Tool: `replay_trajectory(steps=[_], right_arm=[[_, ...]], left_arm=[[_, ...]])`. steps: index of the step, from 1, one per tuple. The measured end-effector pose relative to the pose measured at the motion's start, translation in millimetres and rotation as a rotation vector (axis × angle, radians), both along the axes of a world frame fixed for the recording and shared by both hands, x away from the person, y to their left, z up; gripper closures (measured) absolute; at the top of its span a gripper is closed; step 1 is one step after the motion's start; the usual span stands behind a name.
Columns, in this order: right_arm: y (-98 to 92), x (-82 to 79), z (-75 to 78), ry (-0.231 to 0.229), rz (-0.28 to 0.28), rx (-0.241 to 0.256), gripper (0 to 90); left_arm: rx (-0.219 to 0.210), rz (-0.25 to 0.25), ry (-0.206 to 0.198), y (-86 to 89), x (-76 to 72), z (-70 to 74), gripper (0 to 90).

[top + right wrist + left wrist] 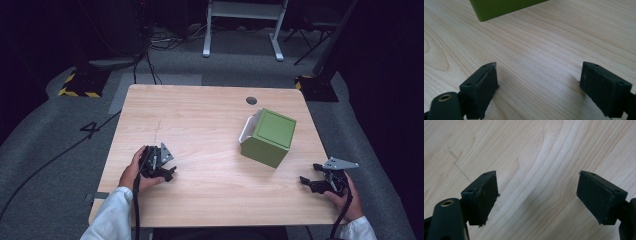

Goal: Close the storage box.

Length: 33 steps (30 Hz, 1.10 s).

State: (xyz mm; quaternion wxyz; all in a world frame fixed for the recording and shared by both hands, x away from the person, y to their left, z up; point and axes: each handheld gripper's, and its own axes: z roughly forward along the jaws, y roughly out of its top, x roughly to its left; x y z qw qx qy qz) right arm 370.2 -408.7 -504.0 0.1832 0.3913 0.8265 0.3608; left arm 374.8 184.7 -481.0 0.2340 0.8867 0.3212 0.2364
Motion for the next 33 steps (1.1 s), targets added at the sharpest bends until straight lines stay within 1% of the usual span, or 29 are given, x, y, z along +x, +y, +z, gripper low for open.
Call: replay_trajectory(steps=[2, 3, 5, 7, 8, 9, 10, 16, 17, 18, 19, 33], right_arm=[[0.0, 0.0, 0.0, 0.001, 0.000, 0.000, 14.7], [0.0, 0.0, 0.0, 0.001, 0.000, 0.001, 14.7], [0.0, 0.0, 0.0, 0.001, 0.000, 0.000, 14.7], [0.0, 0.0, 0.0, 0.001, -0.001, 0.001, 14.7], [0.0, 0.0, 0.0, 0.001, -0.003, 0.000, 14.7], [0.1, -0.2, 0.0, 0.000, -0.004, 0.000, 14.7], [0.1, -0.3, 0.0, 0.000, -0.004, 0.000, 14.7], [0.0, -0.1, 0.0, 0.002, -0.006, 0.000, 14.7], [0.0, -0.1, 0.0, 0.001, -0.006, 0.000, 14.7], [0.0, -0.2, 0.0, 0.002, -0.007, 0.001, 14.7], [0.0, -0.1, 0.0, 0.002, -0.006, 0.001, 14.7], [0.6, -0.8, 0.1, -0.006, -0.005, -0.004, 14.9]], left_arm=[[0.009, 0.012, -0.005, 6.4, -4.8, -2.8, 18.5], [0.001, 0.013, -0.009, 10.1, -7.4, -3.5, 18.5], [-0.043, 0.028, -0.005, 18.3, -11.5, -6.0, 18.5], [-0.061, 0.043, 0.010, 25.6, -14.5, -8.7, 18.3], [-0.086, 0.050, 0.010, 29.4, -15.8, -10.0, 18.2], [-0.096, 0.054, 0.007, 33.0, -17.0, -11.1, 18.3], [-0.117, 0.063, 0.009, 36.2, -18.0, -12.3, 18.2], [-0.252, 0.118, 0.058, 52.8, -21.1, -20.1, 18.2], [-0.285, 0.137, 0.078, 55.1, -21.0, -21.8, 18.1], [-0.310, 0.156, 0.080, 56.6, -21.6, -23.3, 18.0], [-0.305, 0.154, 0.079, 57.1, -21.7, -23.3, 17.5], [-0.307, 0.160, 0.078, 56.9, -21.7, -23.5, 16.8]])
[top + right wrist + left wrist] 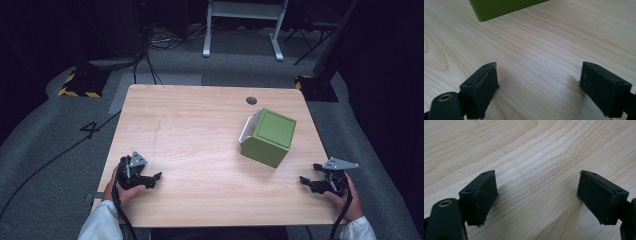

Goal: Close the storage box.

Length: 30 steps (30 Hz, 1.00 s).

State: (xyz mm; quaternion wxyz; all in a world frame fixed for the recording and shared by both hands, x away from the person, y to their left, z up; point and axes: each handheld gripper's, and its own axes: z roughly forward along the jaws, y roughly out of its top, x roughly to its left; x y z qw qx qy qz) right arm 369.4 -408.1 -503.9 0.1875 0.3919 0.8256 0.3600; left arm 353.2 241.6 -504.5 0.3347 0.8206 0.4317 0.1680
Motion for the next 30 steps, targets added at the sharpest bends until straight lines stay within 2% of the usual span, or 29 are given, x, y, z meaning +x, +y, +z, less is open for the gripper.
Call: replay_trajectory(steps=[30], right_arm=[[0.6, -1.0, 0.2, -0.010, 0.001, -0.007, 15.0]], left_arm=[[0.006, 0.004, 0.001, 0.1, 0.9, 0.1, 15.4]])
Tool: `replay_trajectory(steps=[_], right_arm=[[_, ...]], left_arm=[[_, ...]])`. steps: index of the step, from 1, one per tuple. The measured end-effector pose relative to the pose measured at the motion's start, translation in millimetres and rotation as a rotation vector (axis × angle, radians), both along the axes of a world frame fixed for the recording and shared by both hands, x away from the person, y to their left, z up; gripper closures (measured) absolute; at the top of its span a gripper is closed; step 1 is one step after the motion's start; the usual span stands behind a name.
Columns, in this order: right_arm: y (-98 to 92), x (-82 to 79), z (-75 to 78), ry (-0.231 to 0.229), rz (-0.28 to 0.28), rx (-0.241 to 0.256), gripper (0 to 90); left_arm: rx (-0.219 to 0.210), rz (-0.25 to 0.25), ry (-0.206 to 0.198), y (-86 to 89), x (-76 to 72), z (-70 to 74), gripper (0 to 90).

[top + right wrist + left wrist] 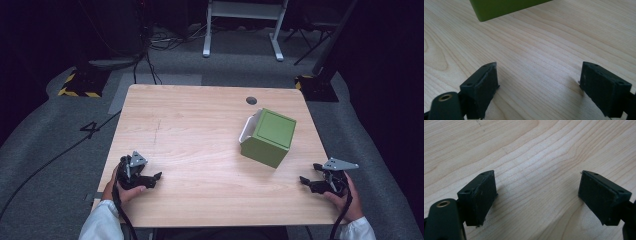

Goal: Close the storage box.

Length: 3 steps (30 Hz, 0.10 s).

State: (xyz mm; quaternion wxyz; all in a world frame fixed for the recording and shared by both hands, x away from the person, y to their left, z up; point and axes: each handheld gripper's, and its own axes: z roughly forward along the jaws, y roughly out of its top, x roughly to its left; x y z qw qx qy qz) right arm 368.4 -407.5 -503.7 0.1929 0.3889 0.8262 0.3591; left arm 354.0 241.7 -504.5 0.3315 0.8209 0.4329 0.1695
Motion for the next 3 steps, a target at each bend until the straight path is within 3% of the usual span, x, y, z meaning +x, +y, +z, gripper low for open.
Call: replay_trajectory(steps=[3], right_arm=[[0.0, 0.1, 0.0, 0.001, 0.000, 0.001, 15.0]], left_arm=[[-0.002, 0.003, 0.003, -0.3, 0.1, -0.1, 15.2]])
